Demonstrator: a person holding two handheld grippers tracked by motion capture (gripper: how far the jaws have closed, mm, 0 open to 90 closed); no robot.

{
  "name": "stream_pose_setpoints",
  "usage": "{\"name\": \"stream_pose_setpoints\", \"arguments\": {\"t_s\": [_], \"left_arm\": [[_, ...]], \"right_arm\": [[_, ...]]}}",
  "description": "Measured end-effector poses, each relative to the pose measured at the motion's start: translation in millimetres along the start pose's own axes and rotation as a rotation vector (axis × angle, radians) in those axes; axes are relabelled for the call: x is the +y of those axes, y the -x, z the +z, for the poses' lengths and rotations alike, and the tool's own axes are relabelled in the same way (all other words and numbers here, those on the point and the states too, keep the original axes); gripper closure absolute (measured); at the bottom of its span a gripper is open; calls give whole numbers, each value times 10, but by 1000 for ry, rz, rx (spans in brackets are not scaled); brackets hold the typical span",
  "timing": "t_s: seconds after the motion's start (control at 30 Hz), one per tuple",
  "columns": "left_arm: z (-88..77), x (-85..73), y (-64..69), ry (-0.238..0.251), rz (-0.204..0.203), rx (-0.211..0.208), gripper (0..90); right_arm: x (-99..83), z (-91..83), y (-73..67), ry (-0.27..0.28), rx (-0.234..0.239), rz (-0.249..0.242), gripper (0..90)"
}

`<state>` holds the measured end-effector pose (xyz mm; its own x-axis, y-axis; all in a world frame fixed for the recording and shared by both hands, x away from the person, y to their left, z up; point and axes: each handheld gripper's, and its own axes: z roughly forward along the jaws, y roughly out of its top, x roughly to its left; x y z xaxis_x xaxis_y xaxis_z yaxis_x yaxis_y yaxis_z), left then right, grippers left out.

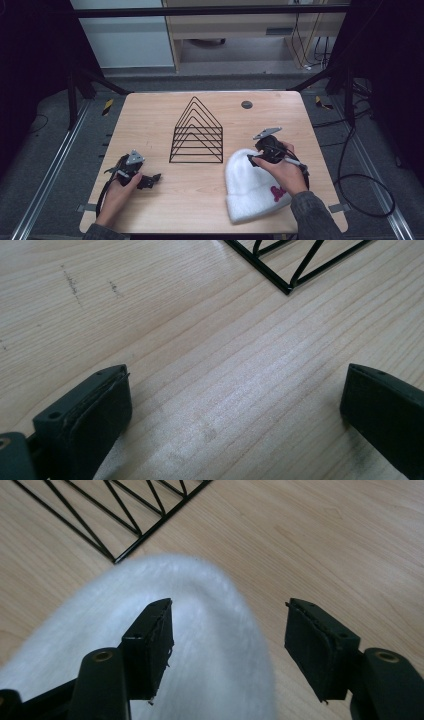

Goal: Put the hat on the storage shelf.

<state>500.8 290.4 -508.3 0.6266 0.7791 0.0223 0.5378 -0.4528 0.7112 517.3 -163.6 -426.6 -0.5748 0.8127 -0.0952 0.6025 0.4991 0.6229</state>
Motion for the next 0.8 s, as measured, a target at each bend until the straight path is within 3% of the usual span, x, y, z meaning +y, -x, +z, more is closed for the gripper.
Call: {"name": "stream_pose_setpoints", "arguments": {"t_s": [0.17, 0.47, 0.6, 0.7, 0.77, 0.8], "left_arm": [[-1, 0, -1, -1, 1, 0, 0], [0, 0, -1, -1, 1, 0, 0], [-1, 1, -1, -1, 2, 0, 0], [-1, 1, -1, -1, 2, 0, 0], [-1, 0, 0, -1, 1, 0, 0], [-1, 0, 0, -1, 1, 0, 0]], "right_arm": [[62, 150, 37, -28, 16, 21, 385], [110, 497, 37, -106, 63, 57, 326], [117, 565, 23, -115, 68, 54, 403], [112, 609, 3, -130, 97, 42, 609], [112, 605, 2, -129, 104, 40, 646], [110, 589, -1, -119, 104, 30, 719]]}}
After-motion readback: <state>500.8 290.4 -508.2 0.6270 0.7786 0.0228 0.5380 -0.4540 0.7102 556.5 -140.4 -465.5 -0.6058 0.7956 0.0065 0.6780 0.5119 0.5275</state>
